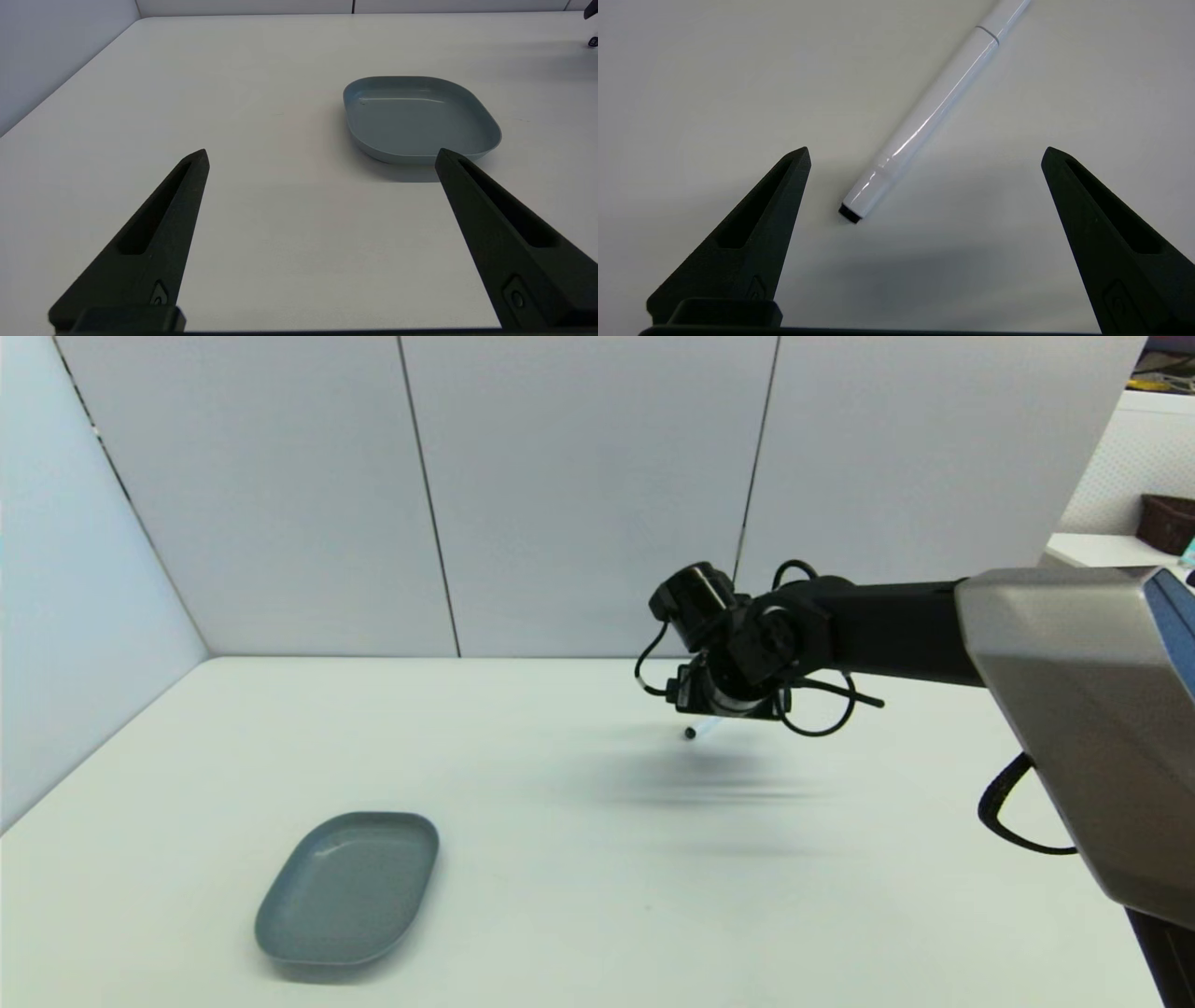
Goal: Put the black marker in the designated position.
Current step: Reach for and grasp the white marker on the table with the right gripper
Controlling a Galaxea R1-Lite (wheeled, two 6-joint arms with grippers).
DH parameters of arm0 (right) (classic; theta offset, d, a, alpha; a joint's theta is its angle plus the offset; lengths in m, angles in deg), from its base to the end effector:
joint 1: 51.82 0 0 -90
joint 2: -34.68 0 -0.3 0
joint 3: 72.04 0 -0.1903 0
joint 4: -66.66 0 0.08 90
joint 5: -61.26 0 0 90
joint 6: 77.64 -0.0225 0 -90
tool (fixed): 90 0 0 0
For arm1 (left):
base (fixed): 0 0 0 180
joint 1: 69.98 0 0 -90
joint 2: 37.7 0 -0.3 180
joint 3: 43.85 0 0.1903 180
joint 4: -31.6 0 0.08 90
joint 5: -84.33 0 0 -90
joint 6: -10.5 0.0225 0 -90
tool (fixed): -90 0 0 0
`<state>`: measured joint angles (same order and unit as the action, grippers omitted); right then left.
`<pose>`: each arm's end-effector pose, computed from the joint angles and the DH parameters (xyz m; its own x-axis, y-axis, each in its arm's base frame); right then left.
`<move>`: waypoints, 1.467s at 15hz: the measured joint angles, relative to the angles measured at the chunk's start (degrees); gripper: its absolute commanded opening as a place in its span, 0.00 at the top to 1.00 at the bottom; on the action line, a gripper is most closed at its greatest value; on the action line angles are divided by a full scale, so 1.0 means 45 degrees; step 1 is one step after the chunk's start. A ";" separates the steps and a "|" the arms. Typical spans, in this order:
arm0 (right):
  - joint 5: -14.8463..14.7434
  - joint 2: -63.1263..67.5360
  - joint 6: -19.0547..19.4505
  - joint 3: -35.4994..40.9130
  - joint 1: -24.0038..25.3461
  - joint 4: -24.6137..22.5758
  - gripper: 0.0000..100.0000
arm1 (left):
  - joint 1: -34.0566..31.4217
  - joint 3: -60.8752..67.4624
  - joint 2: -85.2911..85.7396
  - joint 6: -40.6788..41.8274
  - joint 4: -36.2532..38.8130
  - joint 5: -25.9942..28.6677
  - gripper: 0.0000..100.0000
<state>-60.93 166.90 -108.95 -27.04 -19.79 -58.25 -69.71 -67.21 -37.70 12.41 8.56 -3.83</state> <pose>0.3897 0.2297 0.1530 0.7212 -0.1772 -0.6697 0.2011 0.9787 -0.0425 -0.0228 -0.0006 0.0760 0.9993 -0.0368 0.0056 0.0366 0.9988 0.0335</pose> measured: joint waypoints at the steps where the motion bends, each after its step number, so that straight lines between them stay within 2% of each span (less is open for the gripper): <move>1: -0.0146 0.0149 -0.0008 -0.0024 -0.0011 -0.0019 0.00 | 0.0000 0.0000 0.0000 0.0005 0.0000 0.0000 0.00; 5: -0.0171 0.0534 0.0225 -0.0057 -0.0238 -0.0772 0.00 | 0.0000 0.0000 0.0000 0.0005 0.0000 0.0000 0.00; 11: -0.0165 0.0802 0.0331 -0.0057 -0.0452 -0.1233 0.00 | 0.0000 0.0000 0.0000 0.0005 0.0000 0.0000 0.00; 18: -0.0011 0.0829 0.0154 -0.0057 -0.0477 -0.1243 0.00 | 0.0000 0.0000 0.0000 0.0000 0.0000 0.0000 0.00; 22: 0.0742 0.0802 0.0154 -0.0057 -0.0520 -0.1219 0.00 | 0.0000 0.0000 0.0000 0.0000 0.0000 -0.0005 0.00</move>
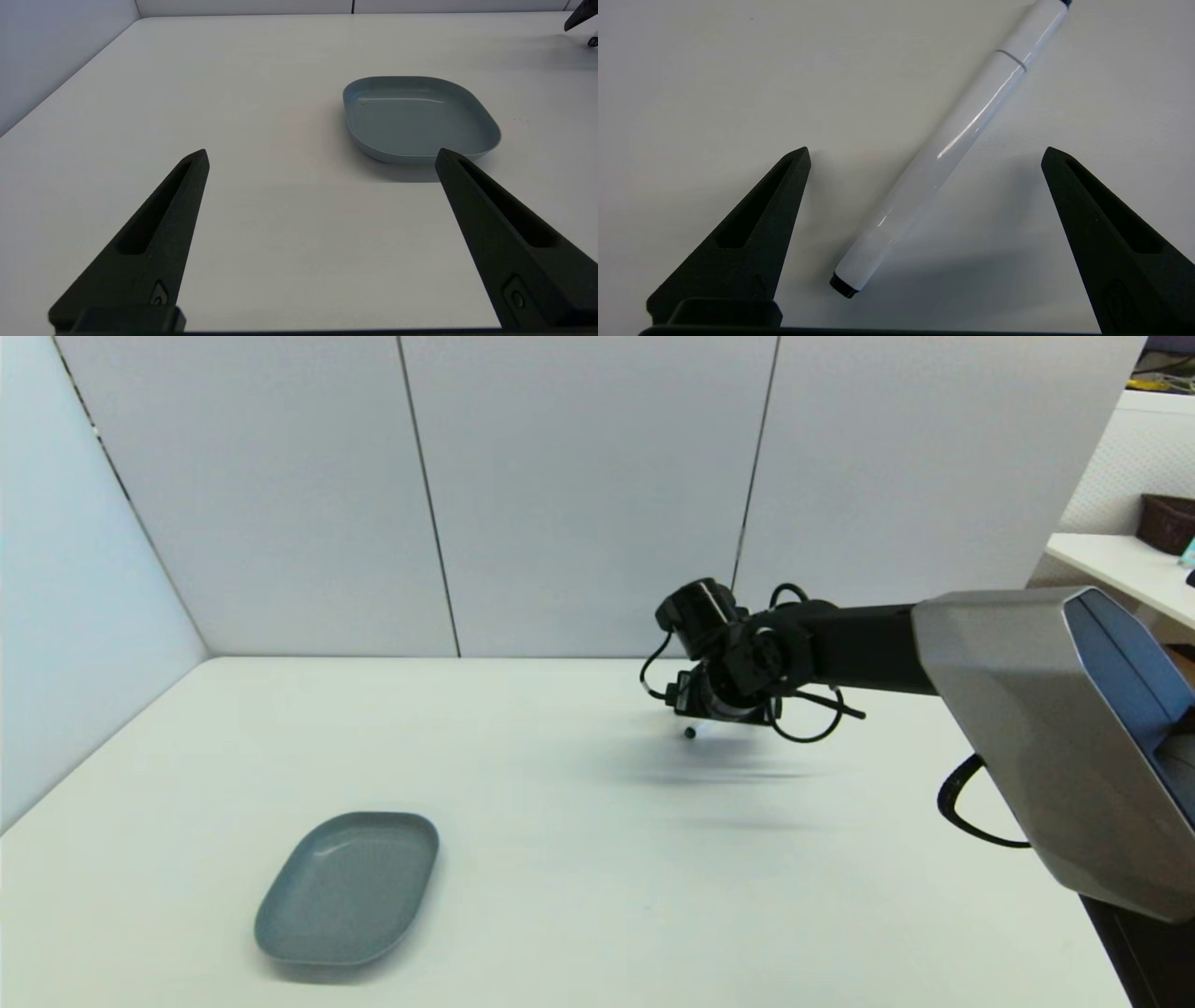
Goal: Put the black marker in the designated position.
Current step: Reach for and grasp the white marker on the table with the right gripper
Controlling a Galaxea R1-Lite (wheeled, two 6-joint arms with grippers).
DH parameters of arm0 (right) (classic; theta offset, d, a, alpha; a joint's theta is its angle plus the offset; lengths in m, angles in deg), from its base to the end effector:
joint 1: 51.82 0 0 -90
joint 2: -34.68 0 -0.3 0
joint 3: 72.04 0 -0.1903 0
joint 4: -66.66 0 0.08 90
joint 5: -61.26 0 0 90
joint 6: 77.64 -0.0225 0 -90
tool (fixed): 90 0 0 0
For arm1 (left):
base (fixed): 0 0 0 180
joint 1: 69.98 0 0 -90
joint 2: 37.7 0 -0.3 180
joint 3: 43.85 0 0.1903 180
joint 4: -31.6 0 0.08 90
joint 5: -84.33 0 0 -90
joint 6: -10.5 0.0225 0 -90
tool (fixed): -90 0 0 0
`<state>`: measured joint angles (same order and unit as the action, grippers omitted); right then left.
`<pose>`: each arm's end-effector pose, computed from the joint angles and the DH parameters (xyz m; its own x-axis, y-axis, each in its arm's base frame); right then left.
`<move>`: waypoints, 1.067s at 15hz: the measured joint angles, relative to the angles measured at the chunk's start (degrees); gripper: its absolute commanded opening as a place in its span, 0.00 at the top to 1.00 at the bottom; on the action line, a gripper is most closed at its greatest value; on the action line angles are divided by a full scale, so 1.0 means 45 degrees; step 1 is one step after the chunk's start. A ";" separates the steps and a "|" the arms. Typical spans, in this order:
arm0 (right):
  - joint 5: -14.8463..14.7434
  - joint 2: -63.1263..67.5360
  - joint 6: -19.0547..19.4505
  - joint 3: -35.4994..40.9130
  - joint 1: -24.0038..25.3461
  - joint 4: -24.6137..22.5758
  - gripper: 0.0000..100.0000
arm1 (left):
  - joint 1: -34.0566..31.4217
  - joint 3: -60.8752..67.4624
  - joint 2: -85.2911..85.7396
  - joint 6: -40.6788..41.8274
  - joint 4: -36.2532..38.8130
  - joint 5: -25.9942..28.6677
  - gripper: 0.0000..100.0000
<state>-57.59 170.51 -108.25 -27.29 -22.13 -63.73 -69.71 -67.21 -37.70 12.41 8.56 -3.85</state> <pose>0.4131 0.2230 0.1305 0.7262 -0.1414 -0.6728 0.1974 0.9803 0.0070 -0.0228 -0.0006 0.0760 0.9993 -0.0365 0.0056 0.0363 0.9988 0.0335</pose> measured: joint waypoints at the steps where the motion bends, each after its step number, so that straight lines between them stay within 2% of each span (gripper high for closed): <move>1: 0.0038 -0.0005 -0.0008 0.0000 -0.0008 0.0000 0.00 | 0.0000 0.0000 0.0000 0.0005 0.0000 0.0000 0.00; 4: 0.0368 -0.0019 0.0005 0.0000 -0.0100 -0.0049 0.00 | 0.0000 0.0000 0.0000 0.0005 0.0000 0.0000 0.00; 16: 0.0412 0.0125 -0.0019 0.0003 -0.0247 -0.0233 0.00 | 0.0000 0.0000 0.0000 0.0005 0.0000 0.0005 0.00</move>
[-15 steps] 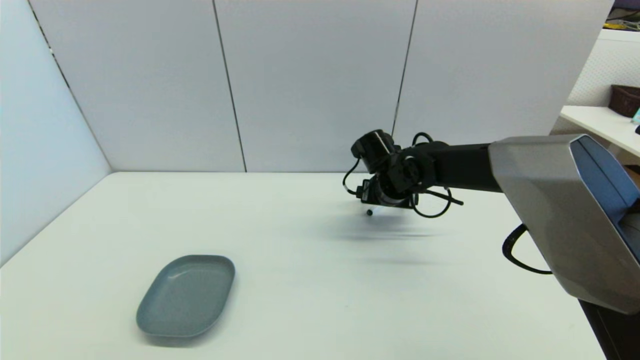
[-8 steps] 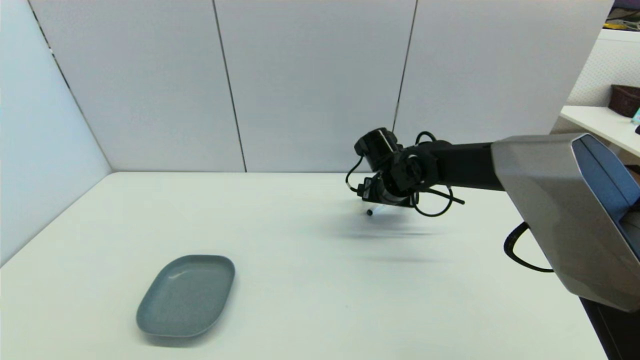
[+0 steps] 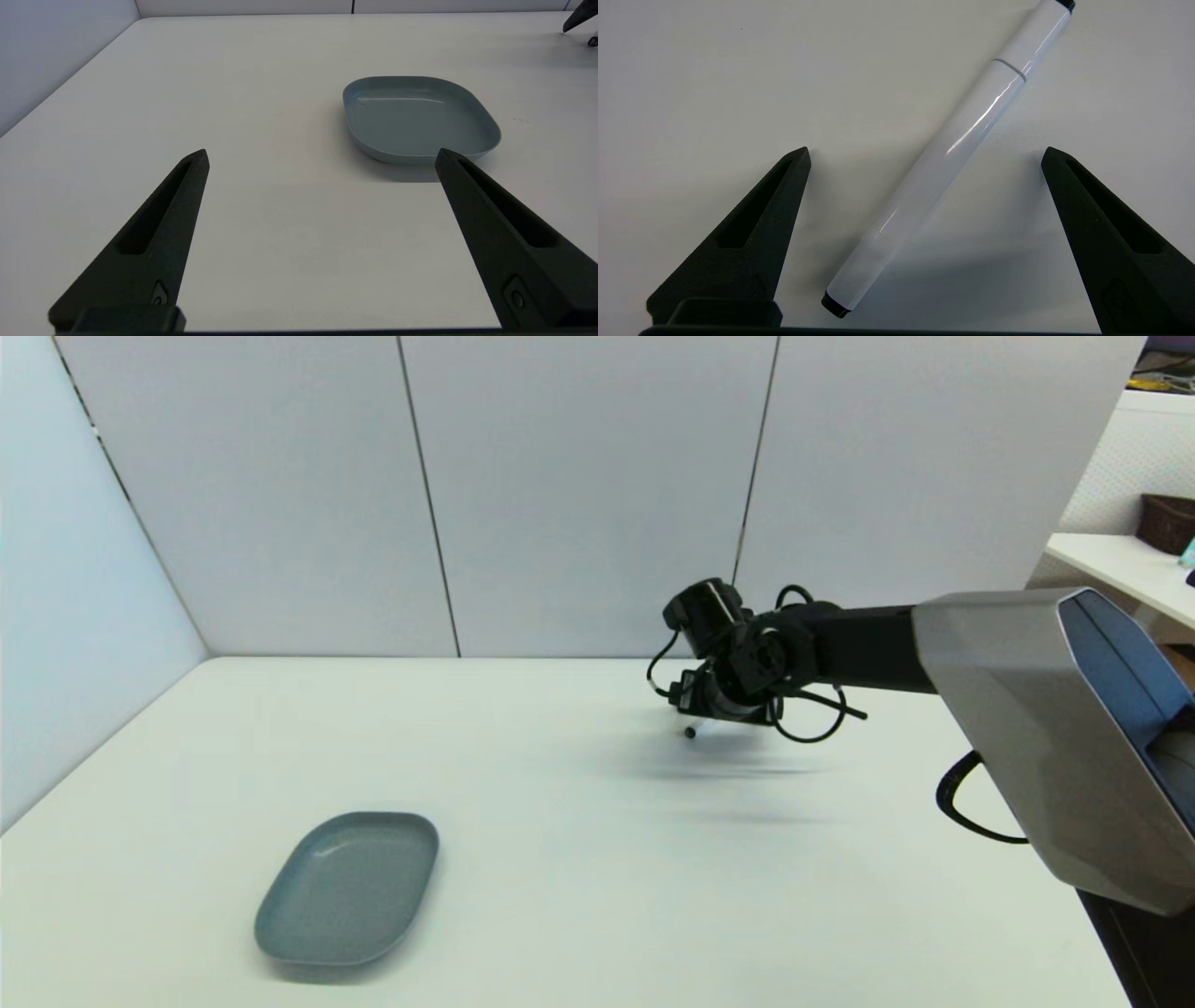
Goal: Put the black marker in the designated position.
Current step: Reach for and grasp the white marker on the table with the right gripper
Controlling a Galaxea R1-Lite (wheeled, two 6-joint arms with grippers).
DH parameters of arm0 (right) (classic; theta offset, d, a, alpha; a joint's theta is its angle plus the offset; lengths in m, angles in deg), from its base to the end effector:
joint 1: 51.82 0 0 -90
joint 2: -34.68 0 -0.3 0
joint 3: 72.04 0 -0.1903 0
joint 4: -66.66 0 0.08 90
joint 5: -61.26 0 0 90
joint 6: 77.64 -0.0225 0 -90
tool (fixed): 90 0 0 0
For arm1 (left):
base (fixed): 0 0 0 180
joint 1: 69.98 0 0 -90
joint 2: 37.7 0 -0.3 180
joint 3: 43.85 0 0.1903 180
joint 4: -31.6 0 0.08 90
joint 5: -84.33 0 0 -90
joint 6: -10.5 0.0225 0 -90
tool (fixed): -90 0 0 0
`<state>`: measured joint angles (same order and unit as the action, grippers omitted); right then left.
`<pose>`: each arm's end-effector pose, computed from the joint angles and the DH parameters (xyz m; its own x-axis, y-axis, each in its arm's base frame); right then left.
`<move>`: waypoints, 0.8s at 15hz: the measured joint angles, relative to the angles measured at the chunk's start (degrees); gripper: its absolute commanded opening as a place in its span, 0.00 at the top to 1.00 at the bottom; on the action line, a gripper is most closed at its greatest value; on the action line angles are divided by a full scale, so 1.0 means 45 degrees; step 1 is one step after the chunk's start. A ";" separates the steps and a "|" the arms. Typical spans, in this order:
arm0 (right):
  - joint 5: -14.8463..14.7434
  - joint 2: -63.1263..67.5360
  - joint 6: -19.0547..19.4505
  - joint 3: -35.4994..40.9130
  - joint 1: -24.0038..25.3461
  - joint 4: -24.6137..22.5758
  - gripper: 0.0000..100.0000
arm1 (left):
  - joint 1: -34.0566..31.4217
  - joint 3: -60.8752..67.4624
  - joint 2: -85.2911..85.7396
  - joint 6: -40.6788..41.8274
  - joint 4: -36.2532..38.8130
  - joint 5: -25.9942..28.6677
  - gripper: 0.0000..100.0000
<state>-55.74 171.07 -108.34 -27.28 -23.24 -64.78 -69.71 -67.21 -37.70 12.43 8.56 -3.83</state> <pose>0.4195 0.2169 0.1268 0.7232 -0.1230 -0.6796 0.1971 0.9798 0.0324 -0.0228 -0.0006 0.0760 0.9993 -0.0368 0.0056 0.0366 0.9988 0.0339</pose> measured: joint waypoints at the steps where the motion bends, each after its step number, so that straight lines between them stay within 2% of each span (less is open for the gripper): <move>1: 0.0000 0.0016 0.0000 0.0000 0.0005 -0.0005 0.00 | 0.0000 0.0000 0.0000 -0.0005 -0.0005 0.0000 0.00; 5: -0.0008 0.0073 0.0005 0.0000 0.0014 -0.0005 0.00 | 0.0000 0.0000 0.0000 -0.0005 0.0000 0.0000 0.00; 6: -0.0003 0.0079 0.0005 0.0000 0.0000 -0.0011 1.00 | 0.0000 0.0000 0.0000 -0.0005 -0.0005 0.0000 0.00; 12: -0.0019 0.0103 0.0089 0.0000 0.0014 -0.0179 1.00 | 0.0000 0.0000 0.0000 0.0000 0.0000 -0.0005 0.00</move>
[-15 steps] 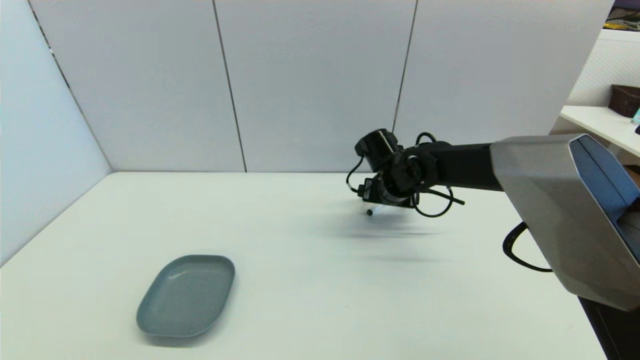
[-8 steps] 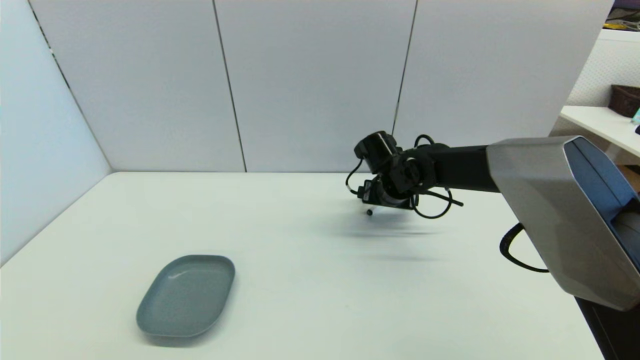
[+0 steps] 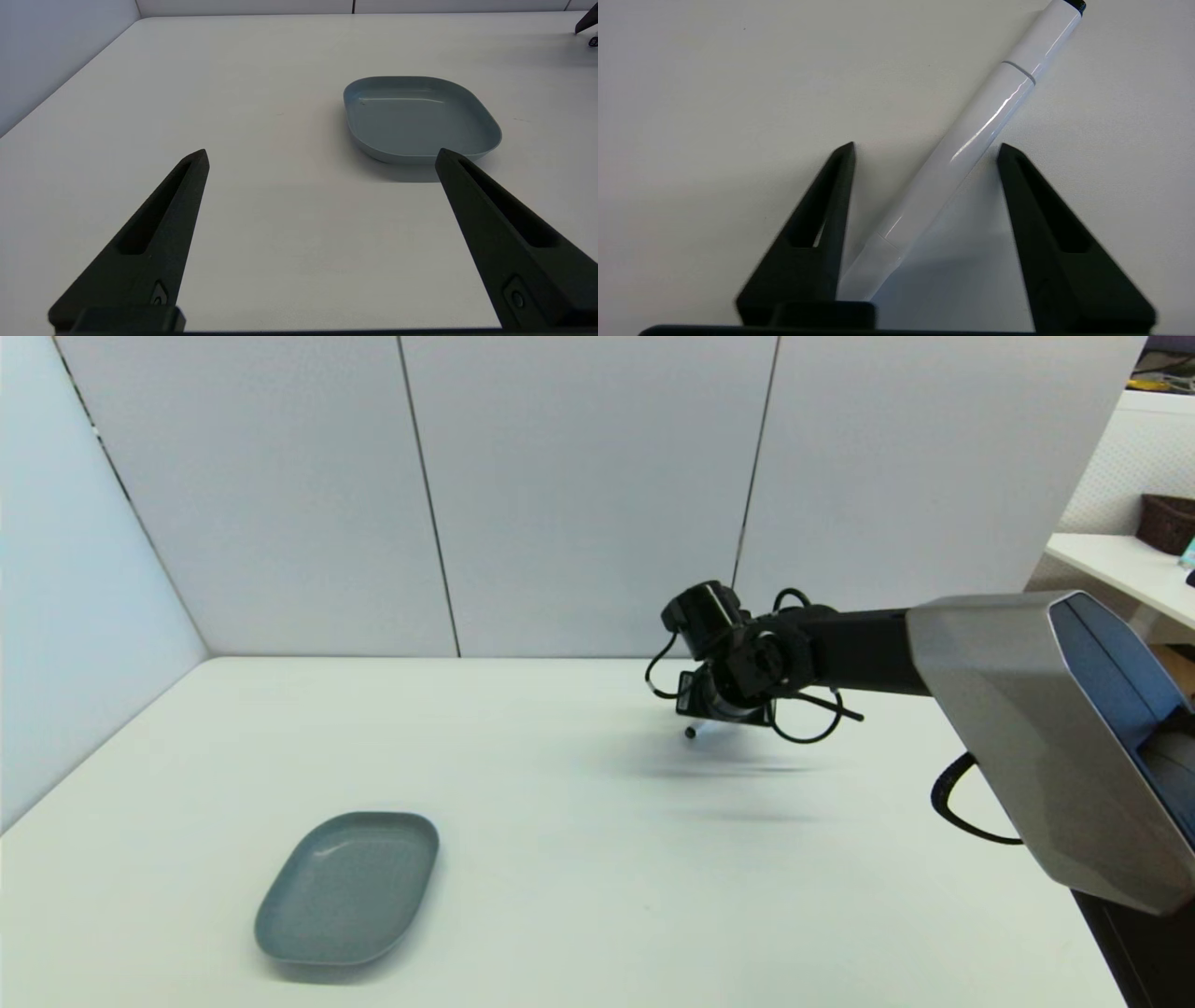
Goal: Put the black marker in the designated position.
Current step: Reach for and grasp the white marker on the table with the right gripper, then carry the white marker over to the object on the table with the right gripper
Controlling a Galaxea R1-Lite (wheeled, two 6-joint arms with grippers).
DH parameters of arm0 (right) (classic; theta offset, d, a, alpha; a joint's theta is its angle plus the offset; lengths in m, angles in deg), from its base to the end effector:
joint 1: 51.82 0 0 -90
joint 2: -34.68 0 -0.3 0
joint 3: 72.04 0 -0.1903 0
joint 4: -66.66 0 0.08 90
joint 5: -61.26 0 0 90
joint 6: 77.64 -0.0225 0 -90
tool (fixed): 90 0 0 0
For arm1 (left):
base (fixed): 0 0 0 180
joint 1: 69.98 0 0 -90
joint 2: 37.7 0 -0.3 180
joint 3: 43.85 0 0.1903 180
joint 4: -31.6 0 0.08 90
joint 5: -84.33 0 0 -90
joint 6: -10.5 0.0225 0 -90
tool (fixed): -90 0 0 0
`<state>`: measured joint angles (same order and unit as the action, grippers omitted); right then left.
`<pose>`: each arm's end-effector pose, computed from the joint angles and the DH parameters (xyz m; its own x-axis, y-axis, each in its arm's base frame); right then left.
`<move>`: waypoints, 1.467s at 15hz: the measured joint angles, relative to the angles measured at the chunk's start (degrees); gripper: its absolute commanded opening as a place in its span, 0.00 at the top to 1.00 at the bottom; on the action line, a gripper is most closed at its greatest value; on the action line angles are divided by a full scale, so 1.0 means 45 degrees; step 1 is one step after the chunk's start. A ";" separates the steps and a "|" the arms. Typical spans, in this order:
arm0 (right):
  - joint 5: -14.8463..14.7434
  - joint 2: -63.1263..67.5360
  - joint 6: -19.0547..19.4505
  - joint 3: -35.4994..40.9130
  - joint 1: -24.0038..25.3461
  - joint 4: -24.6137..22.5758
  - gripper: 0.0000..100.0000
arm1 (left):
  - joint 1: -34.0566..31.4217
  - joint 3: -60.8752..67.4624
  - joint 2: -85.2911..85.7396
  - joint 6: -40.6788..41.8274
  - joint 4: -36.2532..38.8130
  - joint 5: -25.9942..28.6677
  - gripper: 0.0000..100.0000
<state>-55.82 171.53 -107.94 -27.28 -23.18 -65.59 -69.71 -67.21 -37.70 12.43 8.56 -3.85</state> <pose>0.4211 0.2183 0.1239 0.7271 -0.1216 -0.6756 0.1922 0.9809 0.0304 -0.0228 -0.0006 0.0760 0.9993 -0.0365 0.0056 0.0363 0.9988 0.0339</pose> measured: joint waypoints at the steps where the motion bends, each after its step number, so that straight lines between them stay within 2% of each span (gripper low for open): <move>1: -0.0005 0.0000 0.0014 0.0000 0.0000 -0.0011 1.00 | 0.0000 0.0000 0.0000 0.0000 0.0000 0.0005 0.00; 10: 0.0068 -0.0528 0.0247 0.0041 0.0092 0.0092 1.00 | 0.0000 0.0000 0.0000 0.0000 0.0000 0.0005 0.00; 12: 0.0642 -0.1097 0.0723 0.0054 0.0417 0.0092 1.00 | -0.0005 0.0000 0.0000 0.0000 -0.0005 0.0000 0.00; 15: 0.2479 -0.2083 0.2267 0.0054 0.1379 0.0100 1.00 | -0.0005 0.0000 0.0000 0.0000 -0.0005 0.0000 0.00; 18: 0.4332 -0.2622 0.4687 0.0073 0.2243 0.0046 1.00 | -0.0005 0.0000 0.0000 0.0005 0.0000 0.0005 0.00; 20: 0.6117 -0.2733 0.6691 0.0073 0.2555 0.0154 1.00 | 0.0000 0.0000 0.0000 0.0000 0.0000 0.0005 0.00; 22: 0.8504 -0.2682 0.8864 0.0073 0.2671 0.0542 1.00 | 0.0000 0.0000 0.0000 0.0000 0.0000 0.0005 0.00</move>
<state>-17.56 159.46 -68.05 -26.95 -11.16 -63.15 -69.71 -67.21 -37.70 12.43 8.56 -3.83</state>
